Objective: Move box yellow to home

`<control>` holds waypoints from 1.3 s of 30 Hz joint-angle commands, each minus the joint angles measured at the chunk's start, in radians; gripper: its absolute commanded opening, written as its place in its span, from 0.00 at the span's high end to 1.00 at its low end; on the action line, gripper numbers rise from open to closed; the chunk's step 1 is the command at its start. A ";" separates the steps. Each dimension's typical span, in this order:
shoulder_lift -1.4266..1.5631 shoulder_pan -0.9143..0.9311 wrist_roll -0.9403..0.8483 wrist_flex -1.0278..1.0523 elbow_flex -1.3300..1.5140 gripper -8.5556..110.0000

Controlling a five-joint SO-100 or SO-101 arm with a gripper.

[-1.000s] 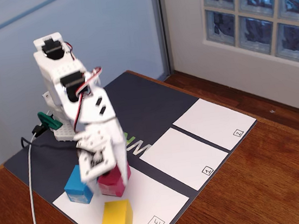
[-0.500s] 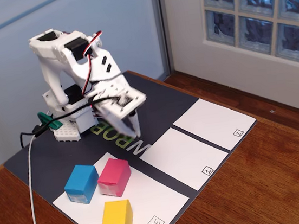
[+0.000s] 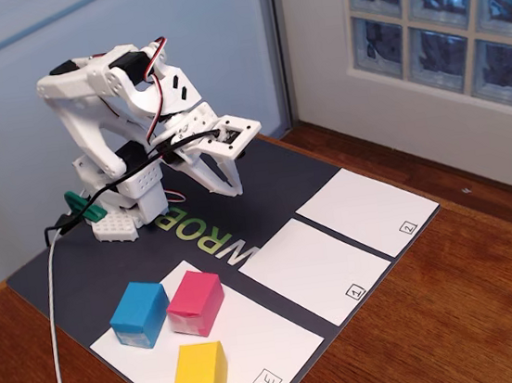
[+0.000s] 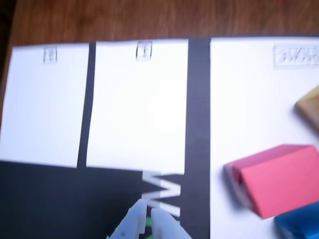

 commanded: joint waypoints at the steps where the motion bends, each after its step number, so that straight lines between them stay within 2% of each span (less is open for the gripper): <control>1: 0.071 -0.011 -0.009 0.035 0.057 0.93; 13: 0.405 -0.021 -0.091 0.137 0.353 0.93; 25: 0.615 0.144 -0.265 0.150 0.607 0.93; 39: 0.769 0.138 -0.255 0.150 0.795 0.93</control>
